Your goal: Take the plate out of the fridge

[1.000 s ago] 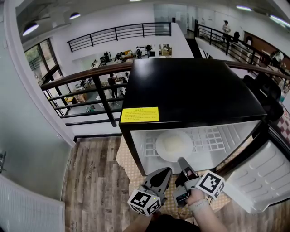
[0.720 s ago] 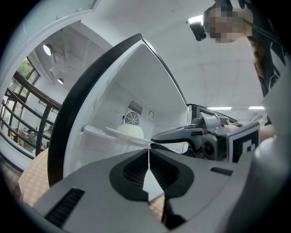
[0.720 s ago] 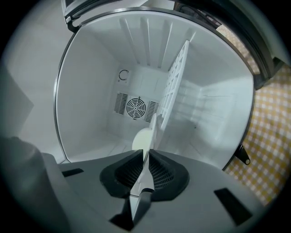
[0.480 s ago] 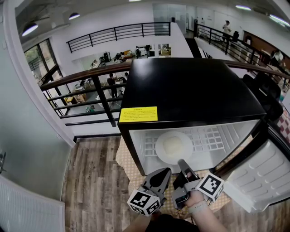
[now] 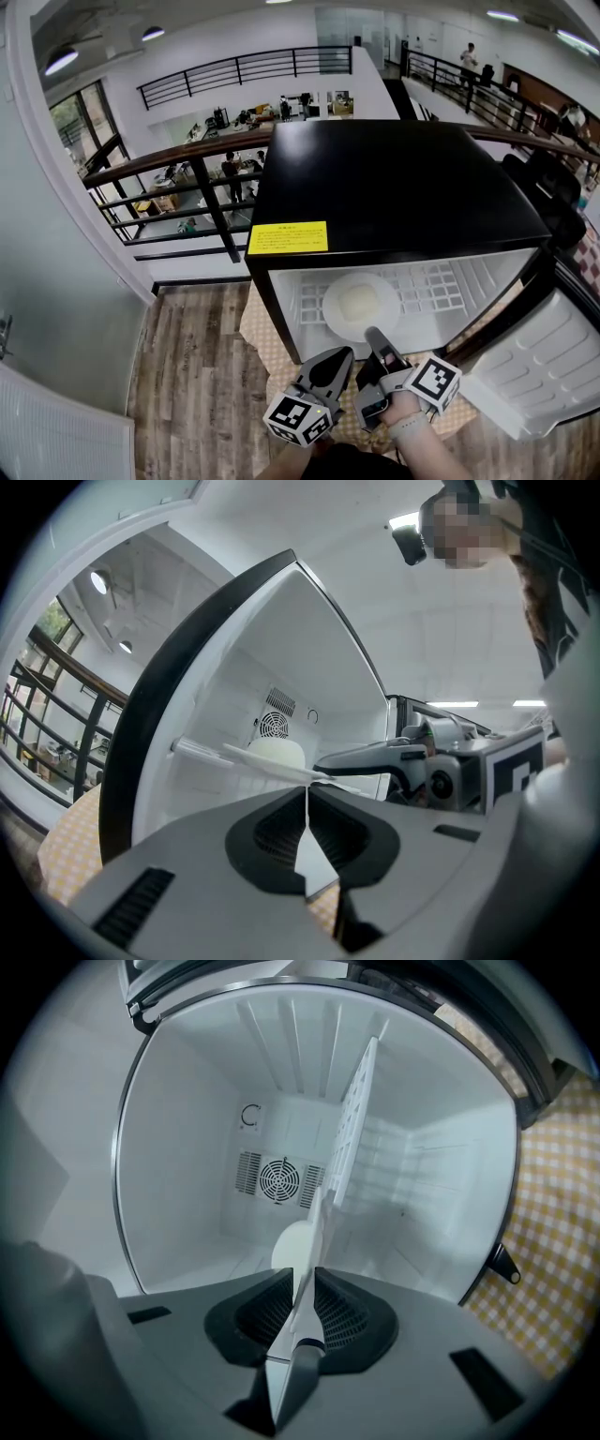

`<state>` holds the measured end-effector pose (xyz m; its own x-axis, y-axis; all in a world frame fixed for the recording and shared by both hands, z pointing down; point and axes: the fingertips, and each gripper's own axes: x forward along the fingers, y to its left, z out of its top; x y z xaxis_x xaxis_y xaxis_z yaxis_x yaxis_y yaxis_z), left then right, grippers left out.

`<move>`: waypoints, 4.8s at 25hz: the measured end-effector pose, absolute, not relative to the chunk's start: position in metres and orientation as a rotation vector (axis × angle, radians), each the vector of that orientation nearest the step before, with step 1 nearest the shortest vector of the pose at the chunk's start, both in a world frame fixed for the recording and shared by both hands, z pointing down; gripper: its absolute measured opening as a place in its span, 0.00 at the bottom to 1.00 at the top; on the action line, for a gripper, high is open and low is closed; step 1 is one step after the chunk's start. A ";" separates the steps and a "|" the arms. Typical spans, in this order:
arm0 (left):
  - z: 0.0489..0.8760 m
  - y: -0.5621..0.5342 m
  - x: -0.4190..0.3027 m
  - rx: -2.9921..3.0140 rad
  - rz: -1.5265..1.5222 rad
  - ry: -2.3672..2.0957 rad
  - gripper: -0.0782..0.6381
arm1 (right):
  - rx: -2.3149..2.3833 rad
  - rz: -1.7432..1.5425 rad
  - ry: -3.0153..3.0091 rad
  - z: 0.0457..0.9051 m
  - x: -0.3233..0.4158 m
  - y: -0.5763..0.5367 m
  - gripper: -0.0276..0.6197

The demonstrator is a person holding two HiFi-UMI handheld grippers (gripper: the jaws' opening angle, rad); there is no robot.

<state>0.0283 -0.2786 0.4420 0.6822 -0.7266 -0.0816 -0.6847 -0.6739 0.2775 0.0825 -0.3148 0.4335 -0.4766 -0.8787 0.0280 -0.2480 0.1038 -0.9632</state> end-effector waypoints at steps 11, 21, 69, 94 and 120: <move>0.444 -0.278 0.026 2.667 -0.265 -1.144 0.13 | -1.060 -1.402 1.743 0.434 0.082 -0.313 0.14; 0.441 -0.278 0.029 2.675 -0.265 -1.146 0.13 | -1.079 -1.391 1.773 0.436 0.085 -0.315 0.16; 0.445 -0.266 0.026 2.671 -0.249 -1.122 0.13 | -0.970 -1.382 1.638 0.435 0.092 -0.308 0.14; 0.435 -0.216 0.046 2.746 -0.244 -0.958 0.13 | -0.980 -1.269 1.542 0.425 0.122 -0.239 0.14; 0.436 -0.164 0.054 2.777 -0.226 -0.854 0.13 | -1.034 -1.208 1.473 0.436 0.139 -0.170 0.13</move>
